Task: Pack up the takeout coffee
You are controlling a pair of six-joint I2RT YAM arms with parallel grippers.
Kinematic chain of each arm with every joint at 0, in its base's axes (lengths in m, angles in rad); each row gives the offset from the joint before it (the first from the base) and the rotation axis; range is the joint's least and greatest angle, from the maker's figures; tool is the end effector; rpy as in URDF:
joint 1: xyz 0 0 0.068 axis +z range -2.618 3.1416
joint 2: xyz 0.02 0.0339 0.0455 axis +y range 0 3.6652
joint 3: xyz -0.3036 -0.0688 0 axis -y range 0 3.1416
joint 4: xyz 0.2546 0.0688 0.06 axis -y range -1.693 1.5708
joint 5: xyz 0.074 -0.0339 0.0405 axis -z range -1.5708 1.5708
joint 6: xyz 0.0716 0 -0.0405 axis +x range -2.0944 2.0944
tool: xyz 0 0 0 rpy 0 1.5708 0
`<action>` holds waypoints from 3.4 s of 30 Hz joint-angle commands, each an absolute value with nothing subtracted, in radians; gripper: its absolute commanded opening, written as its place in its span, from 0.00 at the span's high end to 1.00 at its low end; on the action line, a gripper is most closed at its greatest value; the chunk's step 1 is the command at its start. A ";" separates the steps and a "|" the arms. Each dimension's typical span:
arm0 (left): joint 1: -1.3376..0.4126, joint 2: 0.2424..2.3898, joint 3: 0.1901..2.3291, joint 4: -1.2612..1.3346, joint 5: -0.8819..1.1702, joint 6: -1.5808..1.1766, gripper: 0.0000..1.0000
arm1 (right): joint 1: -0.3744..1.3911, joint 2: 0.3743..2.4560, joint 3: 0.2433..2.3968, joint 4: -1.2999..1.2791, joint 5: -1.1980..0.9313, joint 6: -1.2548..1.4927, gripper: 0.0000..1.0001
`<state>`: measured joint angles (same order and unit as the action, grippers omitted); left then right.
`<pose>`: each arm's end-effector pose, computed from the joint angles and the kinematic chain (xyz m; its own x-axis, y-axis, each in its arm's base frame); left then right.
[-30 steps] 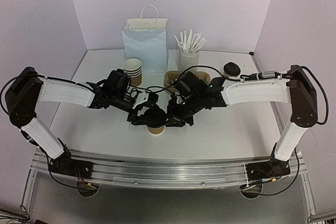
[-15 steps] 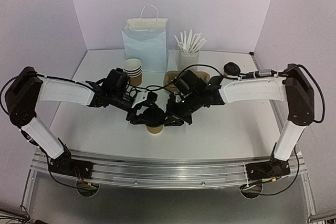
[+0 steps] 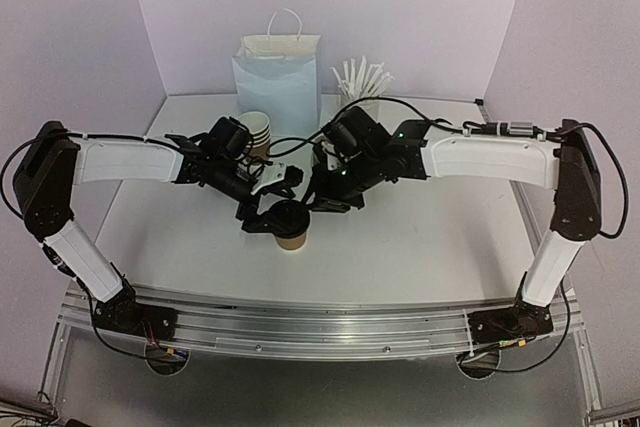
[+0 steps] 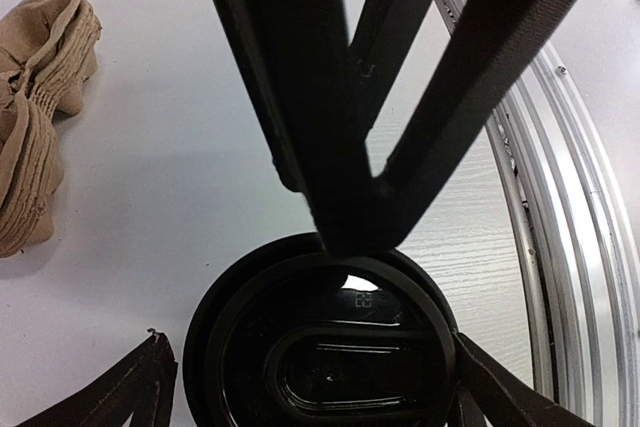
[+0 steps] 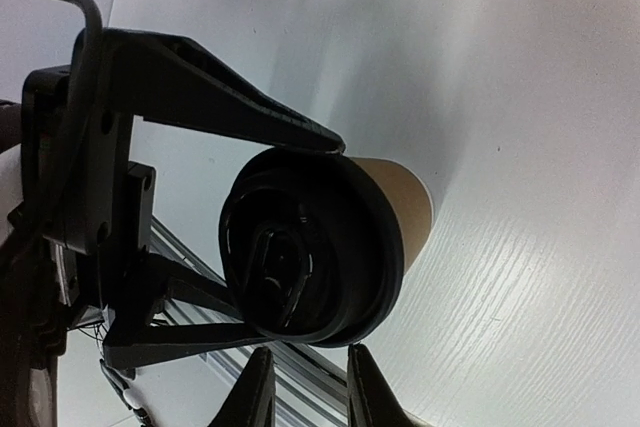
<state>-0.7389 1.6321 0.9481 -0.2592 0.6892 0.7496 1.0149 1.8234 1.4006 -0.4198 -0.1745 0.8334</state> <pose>0.2279 -0.2692 0.1975 0.1042 0.6164 -0.7805 0.9902 -0.1379 0.0233 0.2263 0.3878 0.2499 -0.9292 -0.1142 -0.3516 -0.3119 0.7527 0.5798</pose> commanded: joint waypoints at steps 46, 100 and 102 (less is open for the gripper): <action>-0.347 1.155 0.663 -0.146 0.531 0.302 0.01 | 1.225 2.076 1.828 -0.753 0.395 0.546 0.14; -0.345 1.176 0.611 -0.079 0.514 0.288 0.01 | 1.033 1.828 1.790 -0.828 0.304 0.681 0.46; -0.345 1.174 0.611 -0.080 0.514 0.291 0.01 | 0.988 1.766 1.776 -0.829 0.315 0.674 0.46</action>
<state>-0.3496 1.1736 0.5995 -0.1204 0.5022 0.2839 1.0591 1.9177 1.7811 -0.8222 0.3373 0.6591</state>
